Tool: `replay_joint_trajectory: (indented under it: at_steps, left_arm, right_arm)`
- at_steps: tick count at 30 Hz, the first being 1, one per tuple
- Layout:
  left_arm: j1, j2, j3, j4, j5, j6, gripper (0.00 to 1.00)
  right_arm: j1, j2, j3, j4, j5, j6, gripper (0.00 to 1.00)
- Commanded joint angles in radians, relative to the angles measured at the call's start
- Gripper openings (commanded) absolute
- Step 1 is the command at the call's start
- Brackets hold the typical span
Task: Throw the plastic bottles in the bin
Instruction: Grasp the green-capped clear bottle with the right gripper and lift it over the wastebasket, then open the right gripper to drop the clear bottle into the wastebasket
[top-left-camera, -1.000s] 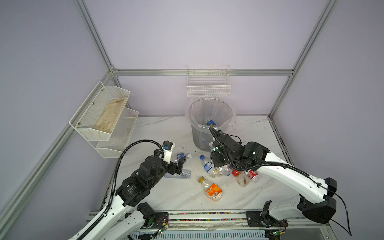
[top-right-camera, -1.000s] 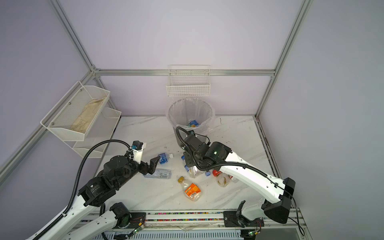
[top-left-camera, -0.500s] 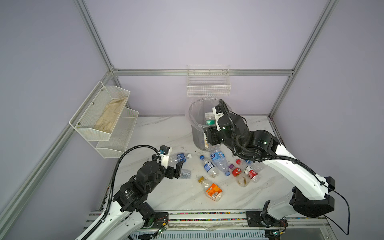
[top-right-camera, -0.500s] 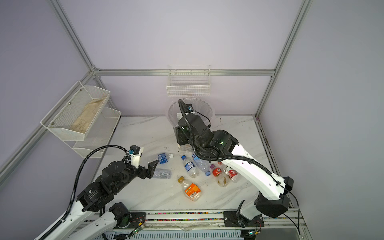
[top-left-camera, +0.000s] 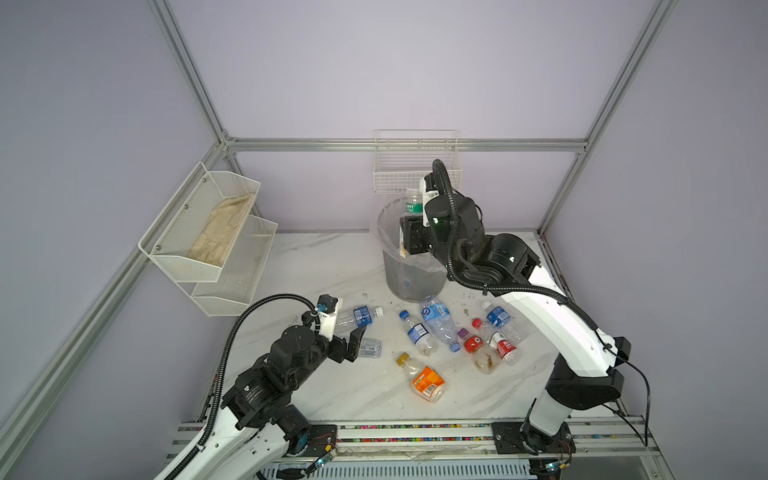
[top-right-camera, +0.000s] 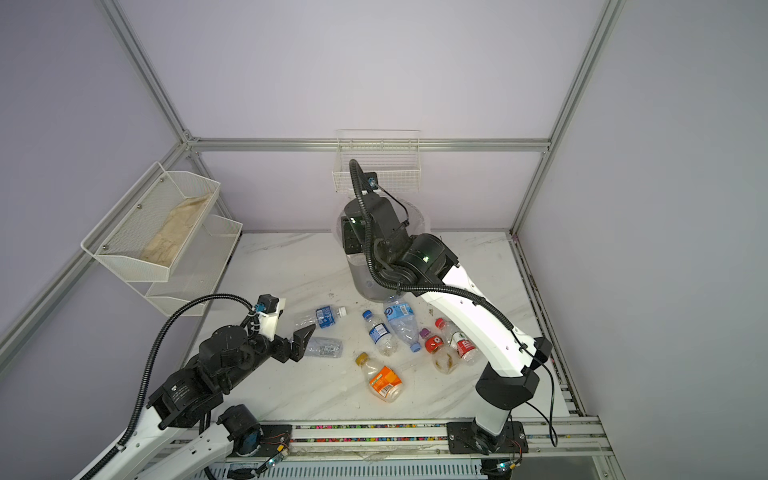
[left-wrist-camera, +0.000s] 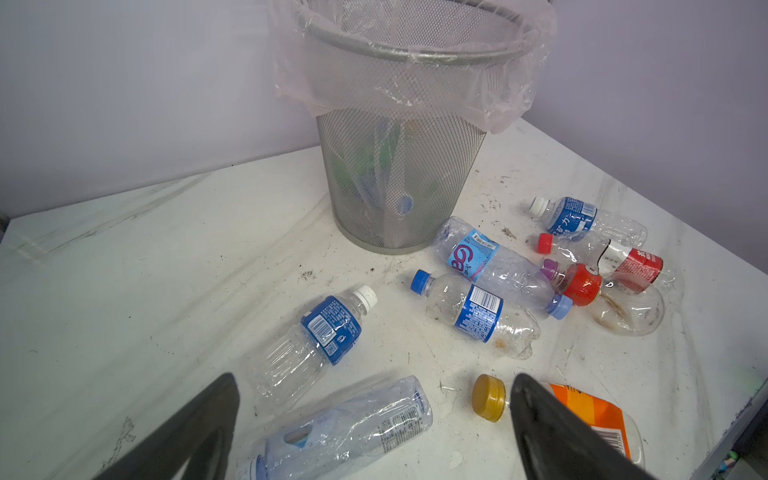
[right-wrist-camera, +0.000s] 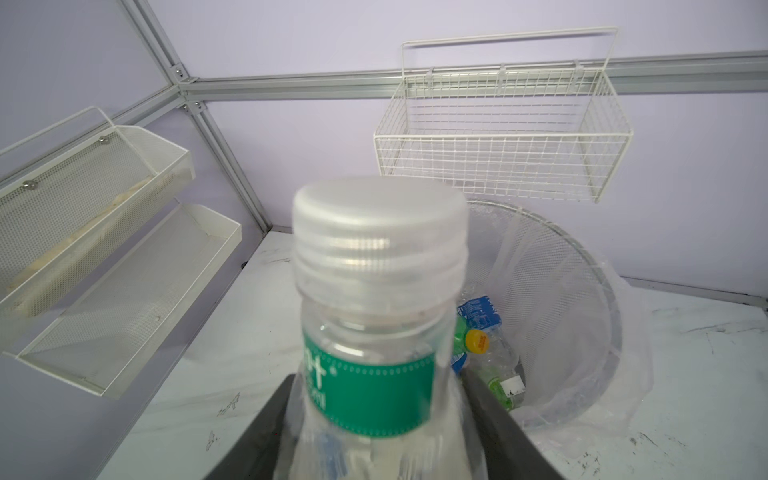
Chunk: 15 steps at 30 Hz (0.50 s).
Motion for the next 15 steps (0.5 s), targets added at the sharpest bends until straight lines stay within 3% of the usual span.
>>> replay_joint_trajectory:
  at_steps: [1,15]
  left_arm:
    - [0.002,-0.013,-0.029,-0.003,-0.003,0.028,1.00]
    - [0.002,-0.040,-0.037,-0.023,-0.041,0.030,1.00]
  right_arm:
    - [-0.034,0.030,0.061,-0.004,0.006,-0.020,0.19]
    - [-0.206,0.202,0.219,-0.029,-0.102,-0.027,0.20]
